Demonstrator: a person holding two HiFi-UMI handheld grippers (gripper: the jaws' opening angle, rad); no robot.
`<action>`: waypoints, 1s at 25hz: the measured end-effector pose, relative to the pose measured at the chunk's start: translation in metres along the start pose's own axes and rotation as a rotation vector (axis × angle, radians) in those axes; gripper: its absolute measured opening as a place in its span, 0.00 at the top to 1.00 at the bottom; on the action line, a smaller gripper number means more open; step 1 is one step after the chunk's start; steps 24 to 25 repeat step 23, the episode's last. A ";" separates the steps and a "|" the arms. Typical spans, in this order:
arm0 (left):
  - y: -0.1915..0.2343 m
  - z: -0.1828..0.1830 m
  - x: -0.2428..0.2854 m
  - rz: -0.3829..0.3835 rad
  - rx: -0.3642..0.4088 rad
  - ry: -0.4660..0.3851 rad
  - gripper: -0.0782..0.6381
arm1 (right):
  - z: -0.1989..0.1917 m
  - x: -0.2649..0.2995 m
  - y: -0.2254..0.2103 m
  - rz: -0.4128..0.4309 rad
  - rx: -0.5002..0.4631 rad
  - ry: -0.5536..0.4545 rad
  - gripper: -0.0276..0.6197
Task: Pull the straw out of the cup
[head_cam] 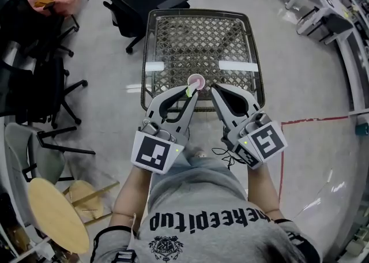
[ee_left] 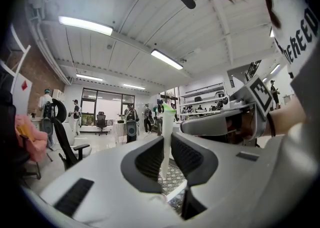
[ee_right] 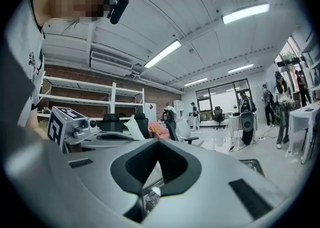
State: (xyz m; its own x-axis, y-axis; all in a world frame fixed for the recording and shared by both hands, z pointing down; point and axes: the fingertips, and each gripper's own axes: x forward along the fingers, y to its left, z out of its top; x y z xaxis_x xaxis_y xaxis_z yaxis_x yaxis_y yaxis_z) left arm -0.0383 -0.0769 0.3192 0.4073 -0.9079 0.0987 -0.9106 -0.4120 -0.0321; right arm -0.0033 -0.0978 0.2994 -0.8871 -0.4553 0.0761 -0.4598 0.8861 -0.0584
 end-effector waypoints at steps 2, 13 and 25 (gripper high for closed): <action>0.000 0.001 0.001 -0.005 -0.001 -0.003 0.79 | 0.000 -0.001 0.000 0.001 -0.005 -0.002 0.94; 0.001 0.007 0.004 -0.022 0.005 -0.010 0.78 | 0.000 0.001 -0.002 -0.005 -0.004 -0.008 0.94; 0.013 0.008 0.008 -0.008 -0.001 -0.004 0.78 | 0.001 0.015 -0.006 0.007 -0.004 -0.010 0.94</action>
